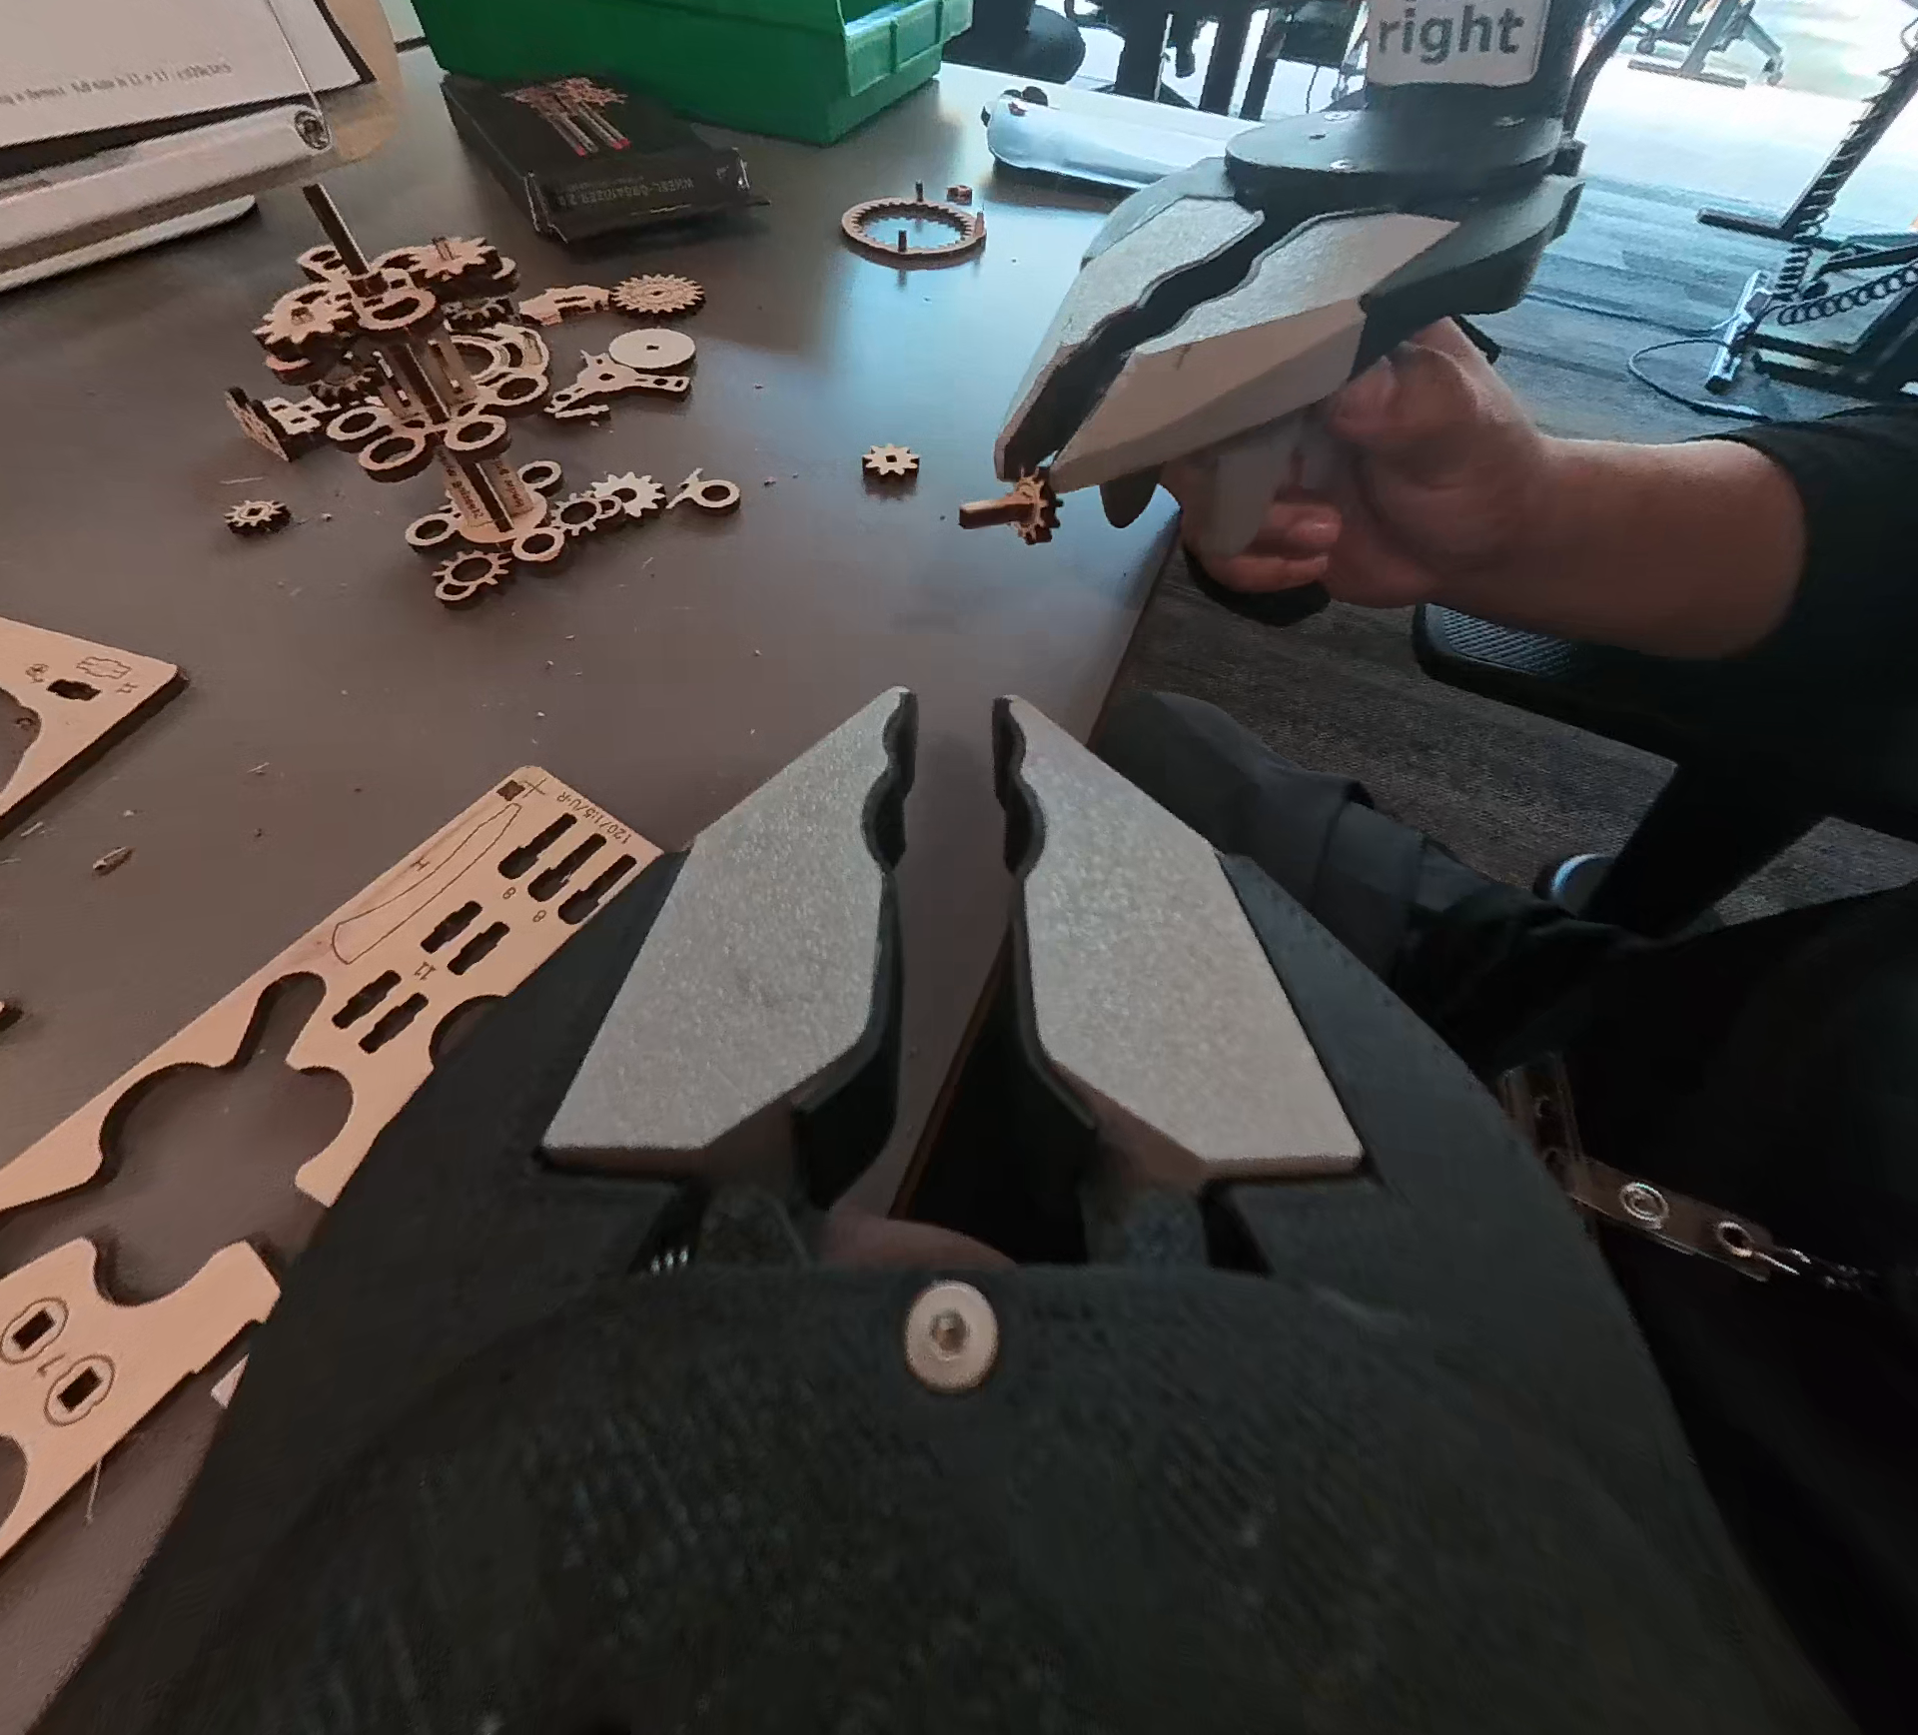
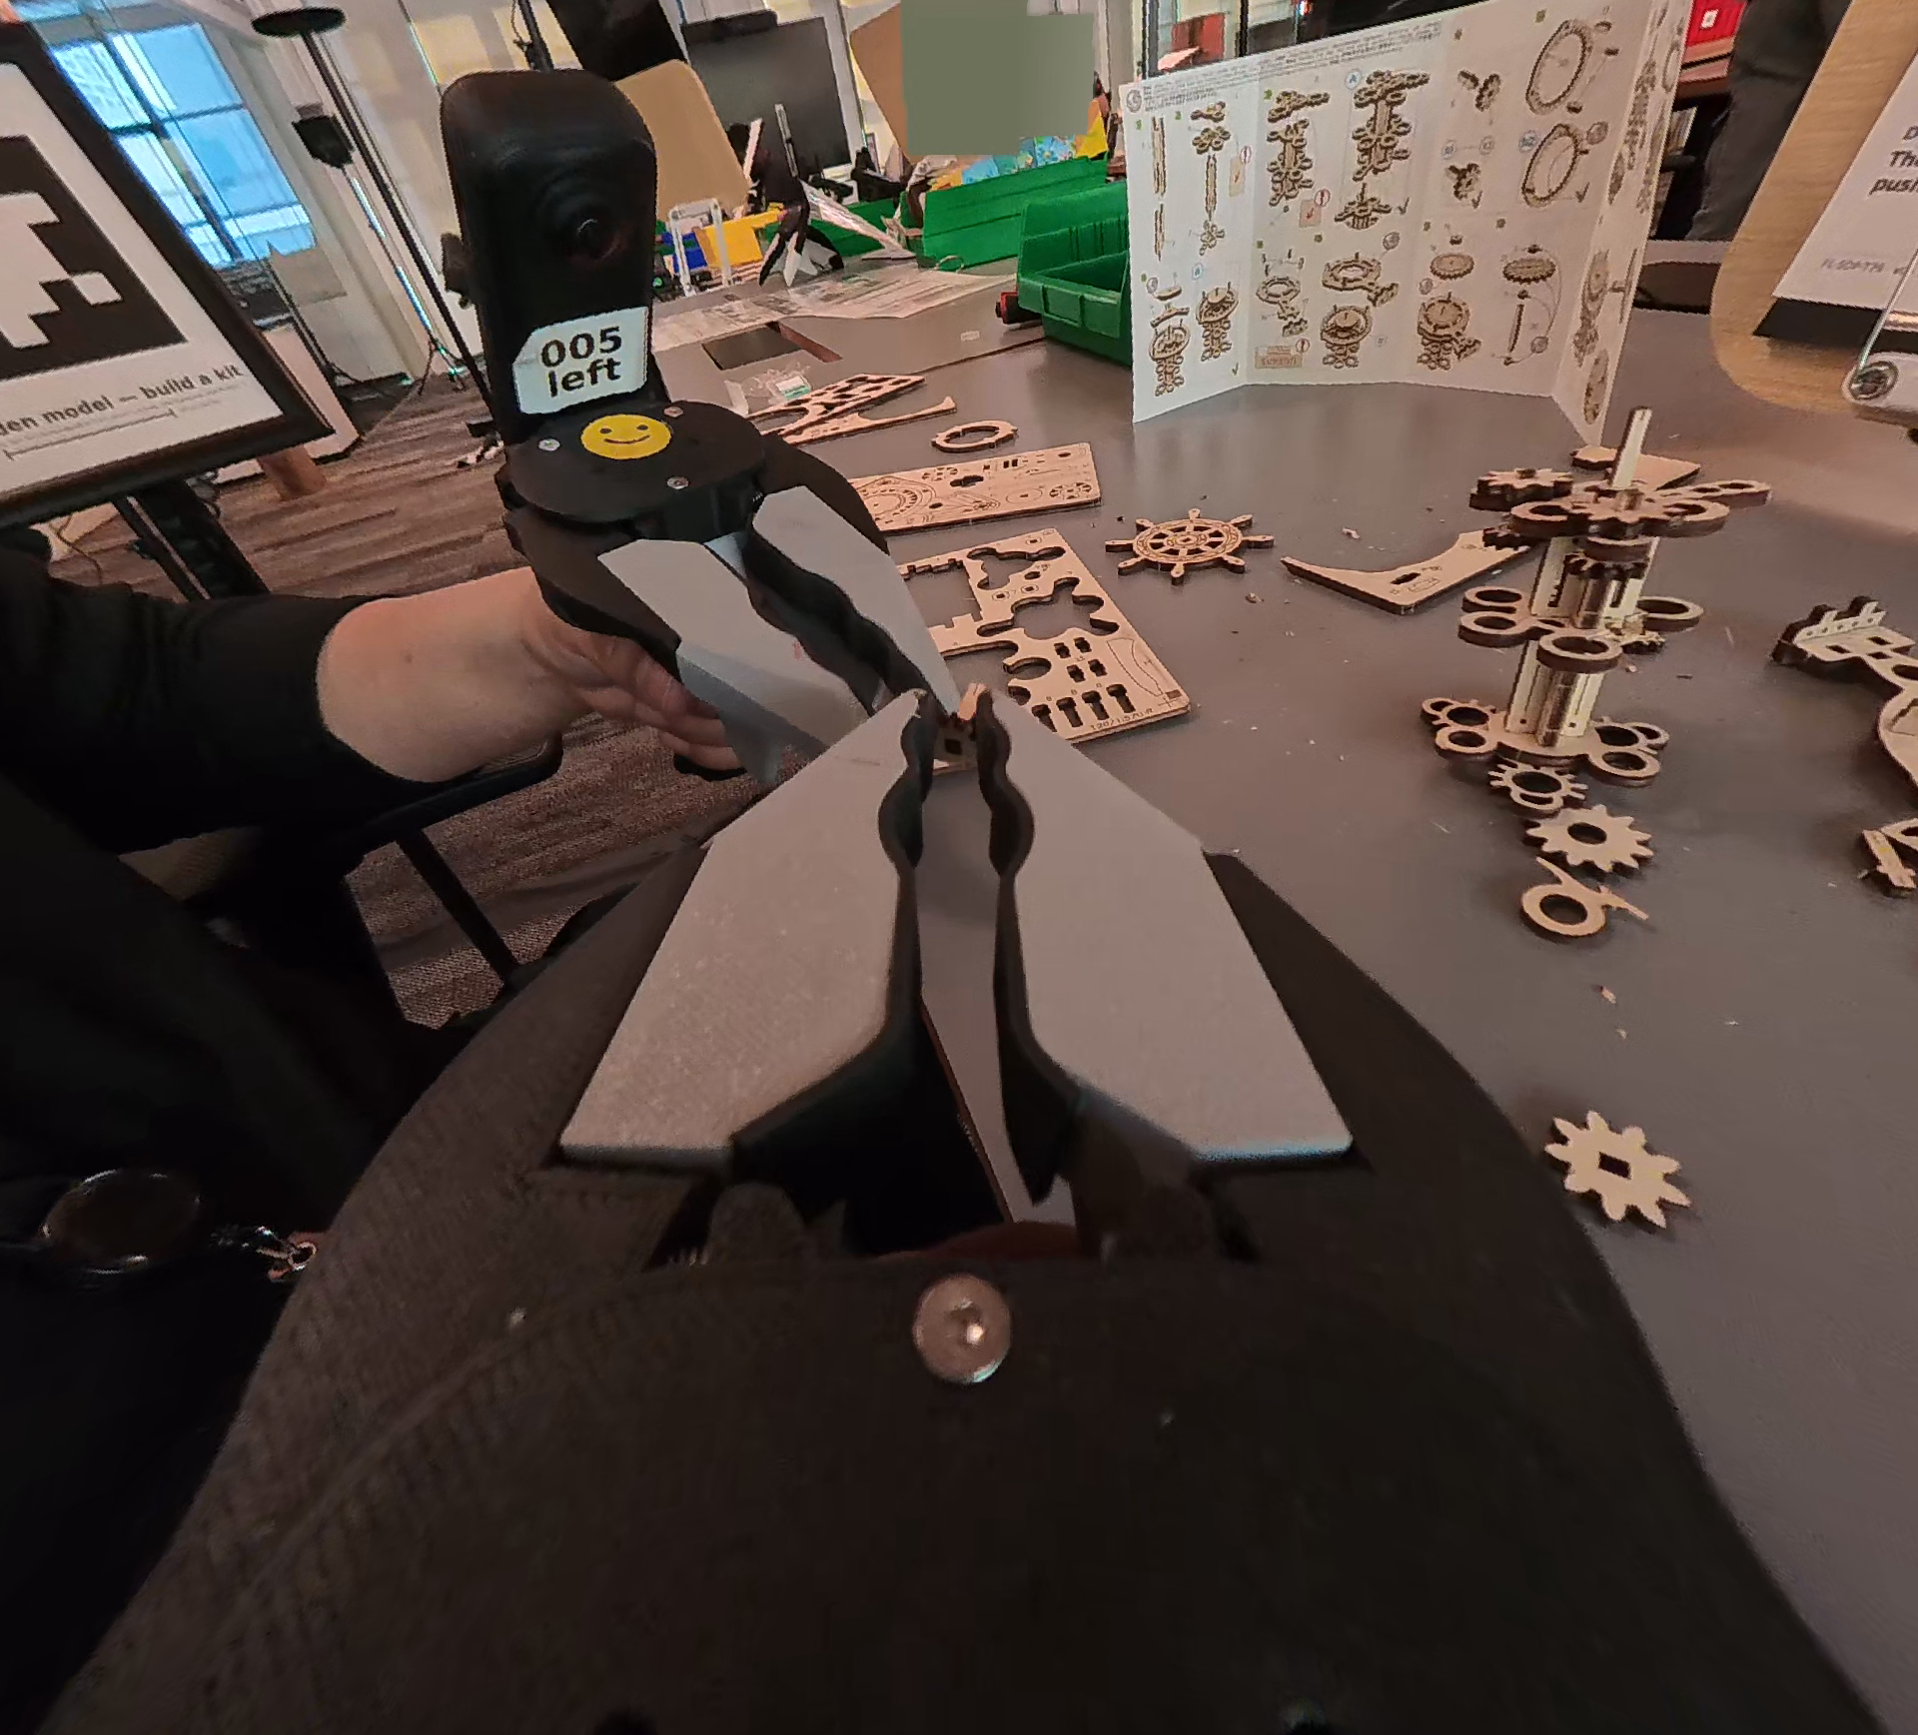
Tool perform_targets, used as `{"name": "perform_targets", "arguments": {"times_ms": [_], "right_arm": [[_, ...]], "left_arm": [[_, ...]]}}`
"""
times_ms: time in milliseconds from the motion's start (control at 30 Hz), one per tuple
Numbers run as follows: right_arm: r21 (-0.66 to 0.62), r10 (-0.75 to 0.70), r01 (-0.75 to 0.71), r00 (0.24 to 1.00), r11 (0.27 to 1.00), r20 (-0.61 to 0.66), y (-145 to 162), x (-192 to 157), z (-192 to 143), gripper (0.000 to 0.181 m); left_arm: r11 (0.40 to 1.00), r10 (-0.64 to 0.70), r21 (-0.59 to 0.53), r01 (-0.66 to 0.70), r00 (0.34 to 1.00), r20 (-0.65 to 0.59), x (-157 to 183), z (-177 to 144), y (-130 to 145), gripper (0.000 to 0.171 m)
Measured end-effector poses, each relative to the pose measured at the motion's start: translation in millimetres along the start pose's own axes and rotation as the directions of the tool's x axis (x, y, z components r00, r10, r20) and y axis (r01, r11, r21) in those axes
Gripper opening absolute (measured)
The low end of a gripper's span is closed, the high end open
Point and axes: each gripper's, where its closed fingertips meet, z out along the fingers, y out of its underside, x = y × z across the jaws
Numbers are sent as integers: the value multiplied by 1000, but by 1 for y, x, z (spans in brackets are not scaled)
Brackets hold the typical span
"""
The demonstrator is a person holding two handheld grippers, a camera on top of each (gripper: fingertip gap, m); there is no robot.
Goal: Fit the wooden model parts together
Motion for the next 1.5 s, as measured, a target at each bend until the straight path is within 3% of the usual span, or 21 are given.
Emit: {"name": "perform_targets", "arguments": {"times_ms": [967, 1167, 1333, 1500], "right_arm": [[-3, 16, -16, 1000, 1000, 12, 3, -1, 1, 4], [-22, 9, -8, 999, 1000, 39, 7, -5, 3, 4], [-22, 2, 0, 998, 1000, 70, 7, -11, 5, 4], [-8, -22, 22, 996, 1000, 90, 5, -17, 5, 4]], "left_arm": [[999, 29, -30, -29, 1000, 9, 1, 2, 5, 10], [997, -72, 26, 72, 997, -20, -1, -2, -5, 11], [977, -187, 80, 200, 972, -142, 9, -4, -17, 14], [920, -325, 118, 373, 897, -299, 15, -11, -31, 15]]}}
